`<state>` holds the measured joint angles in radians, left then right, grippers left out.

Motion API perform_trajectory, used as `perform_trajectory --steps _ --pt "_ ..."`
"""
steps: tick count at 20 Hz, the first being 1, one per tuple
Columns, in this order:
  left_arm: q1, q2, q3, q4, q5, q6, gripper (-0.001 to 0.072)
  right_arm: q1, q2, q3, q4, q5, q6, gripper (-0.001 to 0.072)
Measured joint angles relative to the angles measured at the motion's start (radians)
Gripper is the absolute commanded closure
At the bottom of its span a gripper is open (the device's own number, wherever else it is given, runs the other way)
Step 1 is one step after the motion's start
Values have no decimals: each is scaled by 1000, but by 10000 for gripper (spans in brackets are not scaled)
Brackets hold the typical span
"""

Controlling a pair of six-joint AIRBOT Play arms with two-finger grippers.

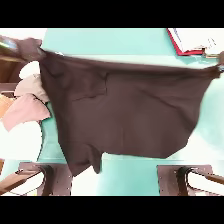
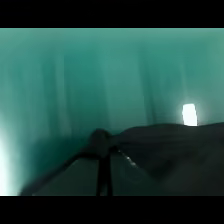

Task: Fold the shirts.

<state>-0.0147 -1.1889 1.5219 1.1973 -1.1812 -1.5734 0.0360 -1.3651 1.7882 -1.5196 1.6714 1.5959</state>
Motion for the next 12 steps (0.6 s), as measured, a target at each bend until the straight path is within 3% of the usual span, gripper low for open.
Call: perform_trajectory --steps 7,12 --pt "0 -309 -55 -40 219 96 680 0 -332 98 17 -153 -28 699" --pt "0 -375 -48 -49 248 169 680 0 -431 174 47 -185 -47 698"
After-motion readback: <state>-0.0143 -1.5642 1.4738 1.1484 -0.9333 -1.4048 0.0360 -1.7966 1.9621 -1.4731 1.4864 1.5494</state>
